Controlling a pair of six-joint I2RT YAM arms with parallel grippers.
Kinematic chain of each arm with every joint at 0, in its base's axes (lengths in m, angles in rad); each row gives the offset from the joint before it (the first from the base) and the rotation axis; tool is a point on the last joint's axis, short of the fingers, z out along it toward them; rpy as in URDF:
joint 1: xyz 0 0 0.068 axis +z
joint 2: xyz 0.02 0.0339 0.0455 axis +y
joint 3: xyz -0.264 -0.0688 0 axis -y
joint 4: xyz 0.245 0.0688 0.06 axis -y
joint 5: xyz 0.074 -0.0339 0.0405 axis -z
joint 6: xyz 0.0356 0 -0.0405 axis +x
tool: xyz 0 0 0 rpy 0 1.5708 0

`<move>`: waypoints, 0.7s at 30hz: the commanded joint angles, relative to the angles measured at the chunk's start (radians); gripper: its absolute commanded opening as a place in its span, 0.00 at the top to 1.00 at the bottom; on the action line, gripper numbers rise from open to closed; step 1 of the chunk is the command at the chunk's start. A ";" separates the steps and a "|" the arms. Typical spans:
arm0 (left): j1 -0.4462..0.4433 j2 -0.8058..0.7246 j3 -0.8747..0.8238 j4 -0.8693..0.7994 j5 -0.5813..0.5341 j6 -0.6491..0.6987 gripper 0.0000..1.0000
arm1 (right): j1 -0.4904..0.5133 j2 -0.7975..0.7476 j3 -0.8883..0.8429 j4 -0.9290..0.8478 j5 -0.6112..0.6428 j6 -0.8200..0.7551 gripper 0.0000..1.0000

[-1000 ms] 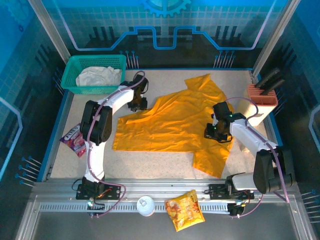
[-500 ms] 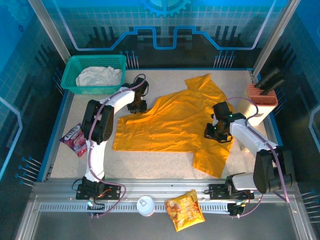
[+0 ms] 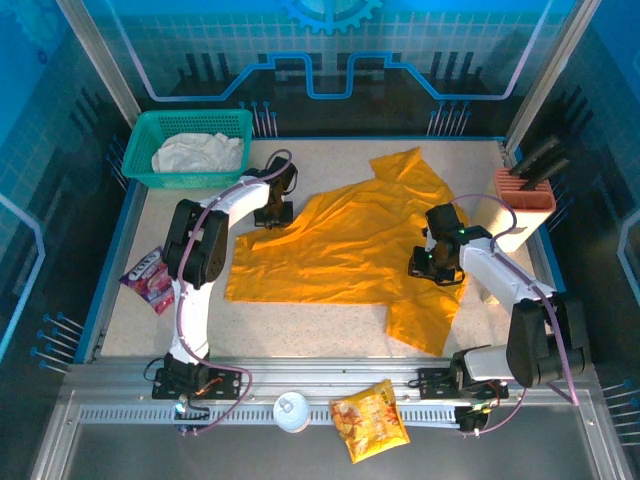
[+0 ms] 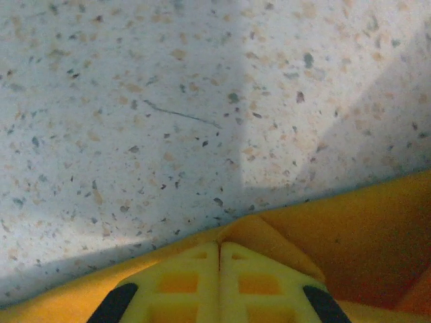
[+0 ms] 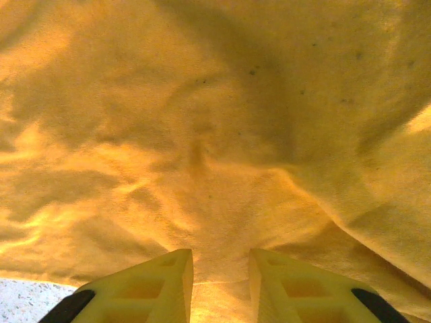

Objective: Fold and stack the t-shirts

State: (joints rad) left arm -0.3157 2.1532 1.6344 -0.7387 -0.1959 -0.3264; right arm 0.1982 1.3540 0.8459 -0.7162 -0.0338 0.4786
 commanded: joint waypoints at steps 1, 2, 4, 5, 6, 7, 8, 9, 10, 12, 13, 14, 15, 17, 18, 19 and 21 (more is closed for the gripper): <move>-0.005 -0.072 -0.003 0.027 -0.054 -0.016 1.00 | 0.015 -0.016 -0.001 -0.011 0.002 -0.001 0.71; -0.005 -0.083 -0.002 0.033 -0.067 -0.019 1.00 | 0.016 -0.016 -0.001 -0.011 0.003 -0.001 0.71; -0.004 -0.105 -0.004 0.046 -0.095 -0.019 1.00 | 0.015 -0.016 -0.002 -0.010 0.002 -0.003 0.70; -0.003 -0.118 -0.003 0.053 -0.109 -0.019 1.00 | 0.015 -0.016 -0.002 -0.010 0.002 -0.002 0.71; -0.003 -0.127 -0.002 0.061 -0.121 -0.019 1.00 | 0.016 -0.015 -0.001 -0.009 0.002 -0.002 0.71; -0.002 -0.135 0.003 0.067 -0.133 -0.020 1.00 | 0.016 -0.013 0.000 -0.010 0.002 -0.004 0.71; 0.001 -0.143 0.008 0.072 -0.148 -0.020 1.00 | 0.015 -0.011 0.001 -0.010 -0.001 -0.004 0.71; 0.003 -0.146 0.018 0.075 -0.162 -0.018 1.00 | 0.015 -0.009 0.002 -0.011 0.000 -0.005 0.71; 0.007 -0.146 0.029 0.077 -0.175 -0.017 1.00 | 0.015 -0.008 0.004 -0.012 -0.001 -0.005 0.71; 0.020 -0.137 0.058 0.081 -0.208 -0.016 1.00 | 0.016 -0.009 0.010 -0.018 0.002 -0.008 0.71; 0.026 -0.130 0.071 0.086 -0.229 -0.017 1.00 | 0.015 -0.009 0.011 -0.022 0.004 -0.009 0.71; 0.033 -0.122 0.081 0.090 -0.250 -0.019 1.00 | 0.016 -0.010 0.013 -0.028 0.008 -0.011 0.71; 0.040 -0.114 0.091 0.099 -0.276 -0.022 1.00 | 0.015 -0.013 0.013 -0.032 0.013 -0.012 0.70; 0.050 -0.101 0.101 0.120 -0.328 -0.032 1.00 | 0.014 -0.017 0.013 -0.037 0.022 -0.014 0.71; 0.054 -0.096 0.105 0.132 -0.347 -0.034 1.00 | 0.012 -0.019 0.010 -0.039 0.025 -0.014 0.71; 0.056 -0.095 0.104 0.147 -0.369 -0.037 1.00 | 0.010 -0.019 0.008 -0.038 0.026 -0.016 0.70; 0.056 -0.108 0.082 0.187 -0.404 -0.043 1.00 | 0.004 -0.018 0.005 -0.037 0.026 -0.016 0.70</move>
State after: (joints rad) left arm -0.2657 2.0430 1.7092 -0.6083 -0.5011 -0.3420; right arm 0.1982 1.3540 0.8459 -0.7254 -0.0231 0.4747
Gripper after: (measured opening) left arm 0.054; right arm 0.295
